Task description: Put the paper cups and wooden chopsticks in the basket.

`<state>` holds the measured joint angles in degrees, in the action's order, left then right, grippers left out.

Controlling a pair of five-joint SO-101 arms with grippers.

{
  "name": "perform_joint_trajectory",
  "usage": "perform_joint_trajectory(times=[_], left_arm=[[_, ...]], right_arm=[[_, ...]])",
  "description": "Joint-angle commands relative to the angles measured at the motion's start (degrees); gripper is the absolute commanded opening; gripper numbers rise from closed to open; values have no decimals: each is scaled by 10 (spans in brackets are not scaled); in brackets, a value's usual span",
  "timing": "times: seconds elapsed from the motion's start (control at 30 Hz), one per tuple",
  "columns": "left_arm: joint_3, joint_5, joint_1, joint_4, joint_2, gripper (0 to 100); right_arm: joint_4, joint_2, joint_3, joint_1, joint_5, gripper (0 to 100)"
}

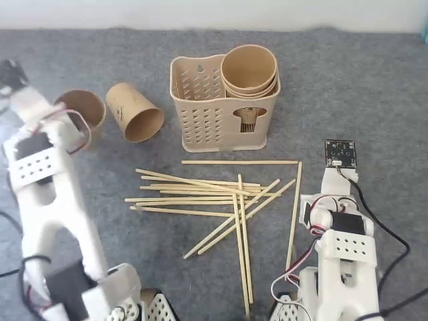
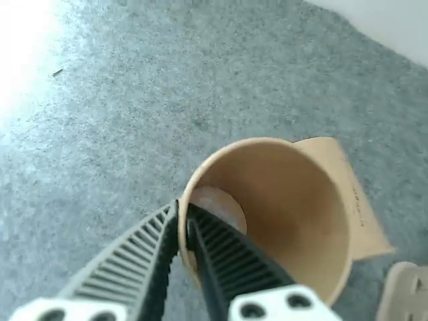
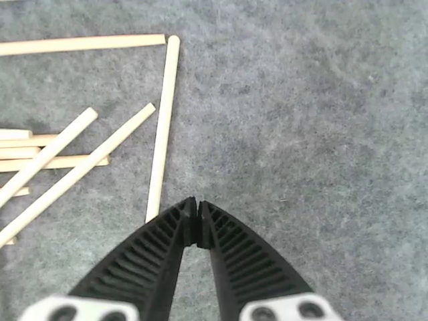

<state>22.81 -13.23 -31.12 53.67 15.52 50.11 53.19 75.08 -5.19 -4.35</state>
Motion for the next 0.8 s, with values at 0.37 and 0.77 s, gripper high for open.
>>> perform_joint_trajectory(times=[0.37,0.77], left_arm=[[-440,-162,155,374,44,12],[-538,-331,368,310,43,12]], right_arm=[[-5,14,0,4,-6,8],[-7,14,0,2,-6,8]])
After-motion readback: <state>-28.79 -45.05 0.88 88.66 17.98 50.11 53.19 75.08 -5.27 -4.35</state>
